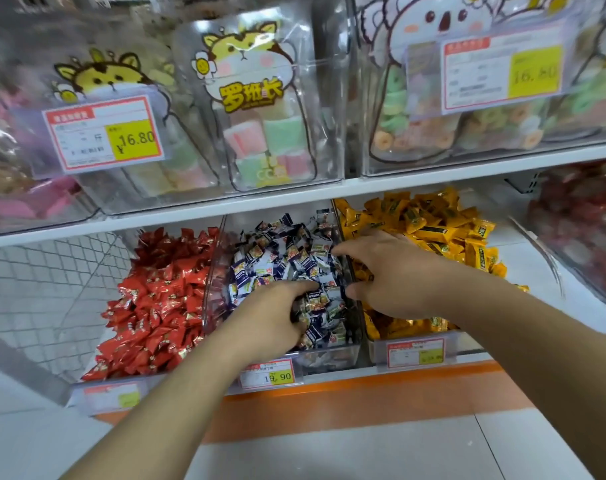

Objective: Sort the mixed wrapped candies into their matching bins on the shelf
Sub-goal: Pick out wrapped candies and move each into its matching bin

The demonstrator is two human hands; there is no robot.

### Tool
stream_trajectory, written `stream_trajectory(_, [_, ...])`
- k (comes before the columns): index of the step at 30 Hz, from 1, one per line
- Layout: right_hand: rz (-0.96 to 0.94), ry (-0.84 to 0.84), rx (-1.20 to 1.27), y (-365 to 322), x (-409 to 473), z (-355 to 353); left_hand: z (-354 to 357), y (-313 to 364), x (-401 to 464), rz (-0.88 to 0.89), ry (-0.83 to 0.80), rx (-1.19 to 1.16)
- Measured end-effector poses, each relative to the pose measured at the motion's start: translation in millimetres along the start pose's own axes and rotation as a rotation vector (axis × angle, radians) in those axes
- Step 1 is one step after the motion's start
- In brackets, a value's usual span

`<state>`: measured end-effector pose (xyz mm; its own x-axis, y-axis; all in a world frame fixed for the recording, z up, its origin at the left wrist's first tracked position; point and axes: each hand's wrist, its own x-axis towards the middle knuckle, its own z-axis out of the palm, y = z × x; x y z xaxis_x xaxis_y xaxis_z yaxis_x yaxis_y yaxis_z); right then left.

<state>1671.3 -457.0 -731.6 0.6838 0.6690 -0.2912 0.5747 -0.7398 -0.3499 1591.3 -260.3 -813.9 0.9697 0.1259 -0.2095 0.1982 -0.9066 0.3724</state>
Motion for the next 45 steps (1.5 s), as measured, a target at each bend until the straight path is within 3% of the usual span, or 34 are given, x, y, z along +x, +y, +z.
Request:
stream_trajectory(5, [-0.002,-0.007,-0.002,0,-3,-1,-2,-14,-5,0.003,0.017,-0.511])
stream_trajectory(9, [-0.008,-0.006,-0.002,0,-5,-2,-20,-16,-12,0.014,0.186,-0.594])
stream_trajectory(13, [-0.014,-0.009,-0.007,-1,-6,-3,-25,-15,-19,-0.096,0.297,-0.383])
stream_trajectory(18, [-0.012,-0.002,-0.001,-2,-7,-2,7,5,-16,-0.064,-0.081,-0.044])
stream_trajectory(27, [-0.015,0.003,0.000,-3,-6,-2,5,7,-22,0.075,-0.277,-0.167])
stream_trajectory(34, [0.001,-0.003,0.020,-6,-7,-3,3,7,-29,0.095,-0.192,-0.173])
stream_trajectory(40, [-0.005,-0.012,0.018,-4,-7,-3,-6,-5,-26,0.005,0.205,-0.009])
stream_trajectory(45, [-0.002,-0.007,0.018,-5,-7,-3,10,-1,-25,-0.044,-0.137,0.175])
